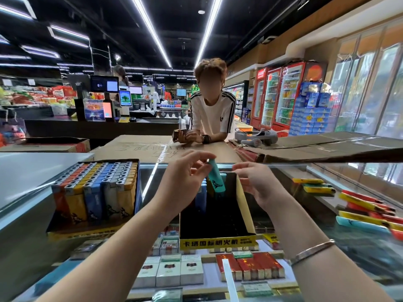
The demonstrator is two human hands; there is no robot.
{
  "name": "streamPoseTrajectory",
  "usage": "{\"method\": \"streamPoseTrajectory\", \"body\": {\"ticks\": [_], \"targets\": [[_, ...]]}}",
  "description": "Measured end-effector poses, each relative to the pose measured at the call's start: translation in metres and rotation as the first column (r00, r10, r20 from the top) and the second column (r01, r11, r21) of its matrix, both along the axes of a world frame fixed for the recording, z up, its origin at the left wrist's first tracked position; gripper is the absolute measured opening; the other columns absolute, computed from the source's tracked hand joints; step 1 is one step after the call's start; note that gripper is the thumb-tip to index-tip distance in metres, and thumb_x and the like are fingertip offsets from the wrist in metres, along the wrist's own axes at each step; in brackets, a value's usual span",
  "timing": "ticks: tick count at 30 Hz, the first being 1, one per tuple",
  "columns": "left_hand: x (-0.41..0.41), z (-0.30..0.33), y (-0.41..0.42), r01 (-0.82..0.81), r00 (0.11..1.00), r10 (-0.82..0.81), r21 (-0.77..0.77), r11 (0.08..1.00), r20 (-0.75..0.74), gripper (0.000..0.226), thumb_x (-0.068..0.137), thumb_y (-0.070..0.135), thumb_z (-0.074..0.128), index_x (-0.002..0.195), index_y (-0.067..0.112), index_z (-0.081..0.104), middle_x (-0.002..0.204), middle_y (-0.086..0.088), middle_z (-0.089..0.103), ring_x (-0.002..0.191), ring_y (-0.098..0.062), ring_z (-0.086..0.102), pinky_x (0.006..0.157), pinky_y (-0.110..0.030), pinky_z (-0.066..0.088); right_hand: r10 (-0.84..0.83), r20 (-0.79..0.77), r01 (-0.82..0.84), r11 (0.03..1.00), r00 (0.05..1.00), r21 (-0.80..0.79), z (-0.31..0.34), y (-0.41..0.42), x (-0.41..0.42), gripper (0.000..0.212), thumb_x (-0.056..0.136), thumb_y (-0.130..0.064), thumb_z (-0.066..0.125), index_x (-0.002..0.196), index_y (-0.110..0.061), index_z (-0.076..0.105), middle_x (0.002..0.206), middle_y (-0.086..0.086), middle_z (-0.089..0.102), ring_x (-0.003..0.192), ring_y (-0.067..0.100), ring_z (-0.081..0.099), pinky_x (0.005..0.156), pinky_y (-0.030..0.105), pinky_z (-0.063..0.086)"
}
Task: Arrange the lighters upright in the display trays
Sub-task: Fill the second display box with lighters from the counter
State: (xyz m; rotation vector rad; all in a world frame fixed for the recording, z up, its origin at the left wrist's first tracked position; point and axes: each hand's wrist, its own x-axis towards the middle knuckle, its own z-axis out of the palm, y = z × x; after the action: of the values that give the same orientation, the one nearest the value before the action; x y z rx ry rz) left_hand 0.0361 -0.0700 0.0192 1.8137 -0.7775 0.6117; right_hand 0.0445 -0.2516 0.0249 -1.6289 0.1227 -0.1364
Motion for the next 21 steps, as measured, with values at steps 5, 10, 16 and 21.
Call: {"method": "streamPoseTrajectory", "body": {"ticks": [5, 10, 16, 21], "targets": [[0.005, 0.005, -0.006, -0.112, 0.993, 0.103, 0.183, 0.977, 0.062, 0.022, 0.084, 0.010, 0.064, 0.105, 0.017, 0.067, 0.095, 0.015, 0.059, 0.081, -0.004, 0.060, 0.072, -0.016, 0.053, 0.079, -0.046, -0.079, 0.997, 0.996, -0.005, 0.001, 0.003, -0.003, 0.022, 0.093, 0.001, 0.042, 0.101, -0.004, 0.062, 0.095, 0.011, 0.063, 0.085, 0.018, 0.060, 0.063, 0.026, 0.046], [0.011, 0.014, -0.016, -0.171, 0.985, 0.143, 0.430, 0.886, 0.098, 0.022, 0.084, 0.012, 0.065, 0.106, 0.016, 0.069, 0.101, 0.000, 0.067, 0.082, -0.011, 0.061, 0.079, -0.029, 0.054, 0.092, -0.059, -0.095, 0.995, 0.994, -0.038, 0.001, 0.001, -0.003, 0.022, 0.094, -0.002, 0.043, 0.101, -0.006, 0.064, 0.095, 0.011, 0.062, 0.092, 0.022, 0.058, 0.071, 0.030, 0.046], [0.018, 0.020, -0.032, -0.261, 0.965, 0.186, 0.568, 0.781, 0.187, 0.022, 0.083, 0.015, 0.065, 0.103, 0.021, 0.071, 0.097, 0.001, 0.067, 0.087, -0.017, 0.058, 0.079, -0.032, 0.047, 0.093, -0.045, -0.095, 0.994, 0.995, -0.047, -0.001, 0.002, -0.002, 0.023, 0.094, -0.002, 0.042, 0.089, -0.010, 0.063, 0.089, 0.009, 0.060, 0.084, 0.018, 0.056, 0.067, 0.028, 0.045], [0.020, 0.018, -0.038, -0.278, 0.959, 0.186, 0.588, 0.760, 0.213, 0.021, 0.083, 0.015, 0.065, 0.103, 0.019, 0.072, 0.098, -0.001, 0.067, 0.090, -0.022, 0.059, 0.081, -0.033, 0.046, 0.101, -0.029, -0.102, 0.994, 0.994, -0.038, -0.001, 0.002, -0.002, 0.024, 0.093, 0.001, 0.040, 0.089, -0.008, 0.062, 0.083, 0.009, 0.058, 0.077, 0.018, 0.055, 0.066, 0.029, 0.045]]}}
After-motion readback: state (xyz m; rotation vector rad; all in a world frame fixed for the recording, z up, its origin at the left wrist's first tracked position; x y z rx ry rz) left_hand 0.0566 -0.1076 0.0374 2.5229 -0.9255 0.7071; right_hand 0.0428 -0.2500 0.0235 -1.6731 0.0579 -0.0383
